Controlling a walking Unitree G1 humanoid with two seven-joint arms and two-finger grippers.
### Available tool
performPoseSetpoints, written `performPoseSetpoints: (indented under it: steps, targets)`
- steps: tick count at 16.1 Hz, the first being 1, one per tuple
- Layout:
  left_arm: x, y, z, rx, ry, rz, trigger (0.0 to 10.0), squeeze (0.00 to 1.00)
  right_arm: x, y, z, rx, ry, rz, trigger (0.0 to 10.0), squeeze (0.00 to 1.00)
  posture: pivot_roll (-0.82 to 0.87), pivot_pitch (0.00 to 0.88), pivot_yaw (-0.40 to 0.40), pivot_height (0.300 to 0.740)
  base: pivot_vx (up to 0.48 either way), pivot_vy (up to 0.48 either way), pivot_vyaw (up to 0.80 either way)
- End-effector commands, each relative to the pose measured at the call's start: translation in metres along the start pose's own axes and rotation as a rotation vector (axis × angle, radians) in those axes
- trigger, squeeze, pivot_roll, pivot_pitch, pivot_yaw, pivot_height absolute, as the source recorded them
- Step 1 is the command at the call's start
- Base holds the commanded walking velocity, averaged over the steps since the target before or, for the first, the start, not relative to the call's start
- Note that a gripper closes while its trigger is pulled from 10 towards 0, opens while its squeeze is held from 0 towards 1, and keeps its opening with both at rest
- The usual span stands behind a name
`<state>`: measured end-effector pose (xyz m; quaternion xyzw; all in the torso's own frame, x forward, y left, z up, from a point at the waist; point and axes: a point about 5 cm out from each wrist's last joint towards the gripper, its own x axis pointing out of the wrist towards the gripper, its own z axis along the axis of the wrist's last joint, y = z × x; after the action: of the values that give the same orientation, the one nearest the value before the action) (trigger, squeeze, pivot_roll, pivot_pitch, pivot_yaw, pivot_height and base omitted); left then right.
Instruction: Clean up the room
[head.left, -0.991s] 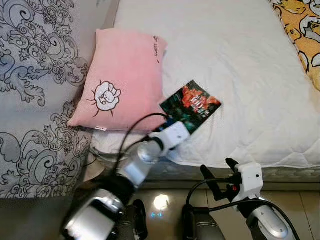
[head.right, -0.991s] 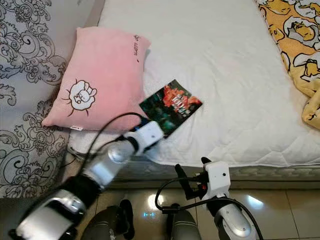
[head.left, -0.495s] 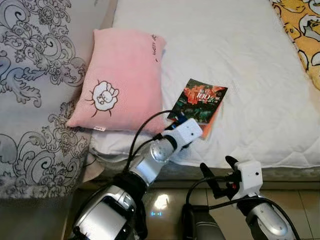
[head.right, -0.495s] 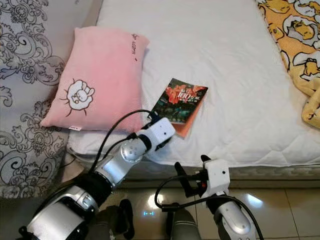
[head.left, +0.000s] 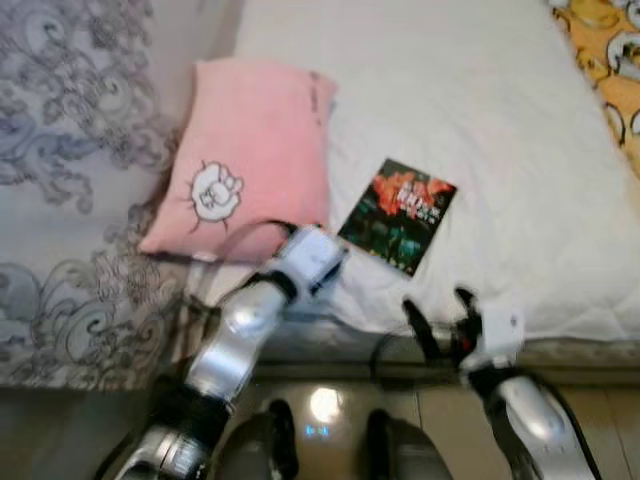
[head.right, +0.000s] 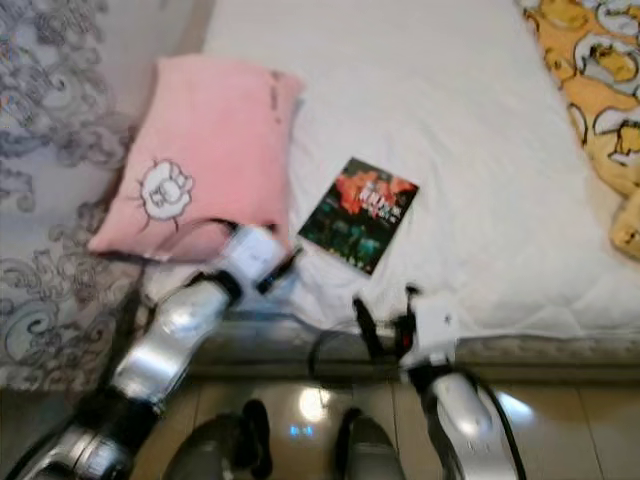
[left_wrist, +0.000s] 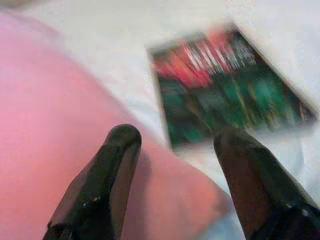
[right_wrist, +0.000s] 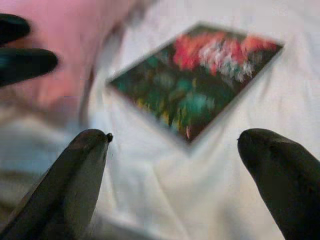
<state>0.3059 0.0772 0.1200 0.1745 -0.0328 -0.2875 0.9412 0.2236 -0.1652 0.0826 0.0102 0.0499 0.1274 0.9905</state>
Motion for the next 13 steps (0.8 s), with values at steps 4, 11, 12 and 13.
performPoseSetpoints:
  steps: [4, 11, 12, 13]
  targets:
    - [-0.041, 0.013, -0.008, -0.277, -0.046, 0.193, 10.0, 0.0, 0.014, 0.001, 0.005, 0.019, -0.058, -0.088, 10.0, 0.0, -0.08, 0.032, 0.047, 0.74, 0.0, 0.0, 0.0]
    - [-0.082, 0.046, -0.06, -0.471, 0.12, 0.603, 10.0, 0.0, 0.011, -0.024, 0.001, -0.027, -0.113, -0.22, 10.0, 0.0, -0.06, 0.0, 0.017, 0.74, 0.0, 0.0, 0.0]
    - [-0.085, 0.045, -0.059, -0.425, 0.113, 0.587, 10.0, 0.0, 0.015, -0.024, 0.002, -0.034, -0.111, -0.193, 10.0, 0.0, -0.05, 0.0, 0.005, 0.74, 0.0, 0.0, 0.0]
    - [-0.084, 0.045, -0.056, -0.425, 0.092, 0.575, 10.0, 0.0, 0.019, -0.024, 0.002, -0.036, -0.106, -0.181, 10.0, 0.0, -0.05, 0.0, 0.001, 0.74, 0.0, 0.0, 0.0]
